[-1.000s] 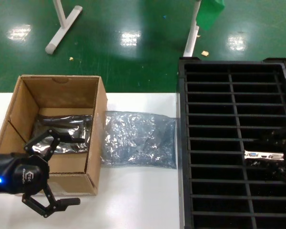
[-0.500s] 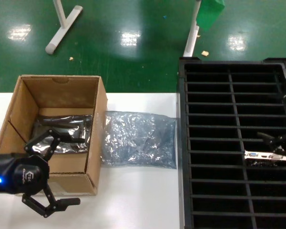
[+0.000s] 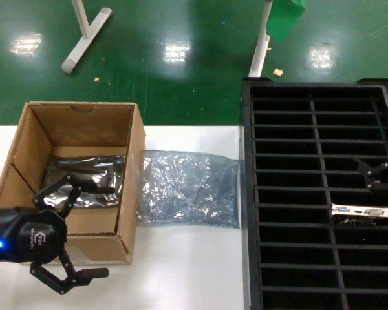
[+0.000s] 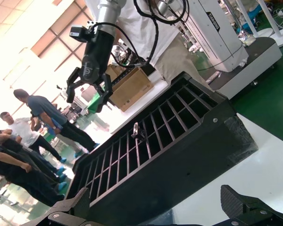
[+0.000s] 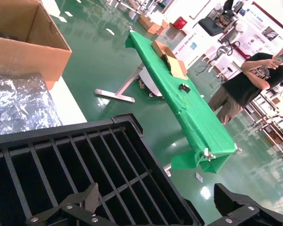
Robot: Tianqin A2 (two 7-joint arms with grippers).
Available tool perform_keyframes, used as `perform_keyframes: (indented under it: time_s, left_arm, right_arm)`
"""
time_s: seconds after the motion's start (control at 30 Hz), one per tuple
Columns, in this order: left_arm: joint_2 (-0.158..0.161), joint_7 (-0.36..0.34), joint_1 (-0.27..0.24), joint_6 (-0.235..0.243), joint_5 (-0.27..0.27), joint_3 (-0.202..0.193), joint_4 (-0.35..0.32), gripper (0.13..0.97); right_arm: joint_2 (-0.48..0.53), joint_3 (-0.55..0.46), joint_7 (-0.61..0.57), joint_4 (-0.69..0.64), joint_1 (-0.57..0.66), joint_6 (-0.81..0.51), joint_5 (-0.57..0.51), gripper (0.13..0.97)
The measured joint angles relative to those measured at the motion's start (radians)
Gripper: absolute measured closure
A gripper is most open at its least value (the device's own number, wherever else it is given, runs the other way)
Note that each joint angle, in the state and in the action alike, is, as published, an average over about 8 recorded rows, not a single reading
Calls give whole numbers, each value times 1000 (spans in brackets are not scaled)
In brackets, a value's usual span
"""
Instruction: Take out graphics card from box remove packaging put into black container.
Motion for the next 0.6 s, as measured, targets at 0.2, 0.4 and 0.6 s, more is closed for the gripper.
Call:
perform_keyframes:
  time_s: [0.2,0.4,0.6]
  left_arm:
    - [3,-6,5,-8,3,-4,-5,132]
    - [26,-59,41,-72,30,-37,-43,132]
    - [66,-150,101,-182,76,-92,-109,132]
  right_arm:
    - [-3,0,-2,-2,-1,5,5,255]
    - [-16,-5,-26,-20,-10,38,42,193]
    - [-40,-14,-66,-49,-24,94,107,149]
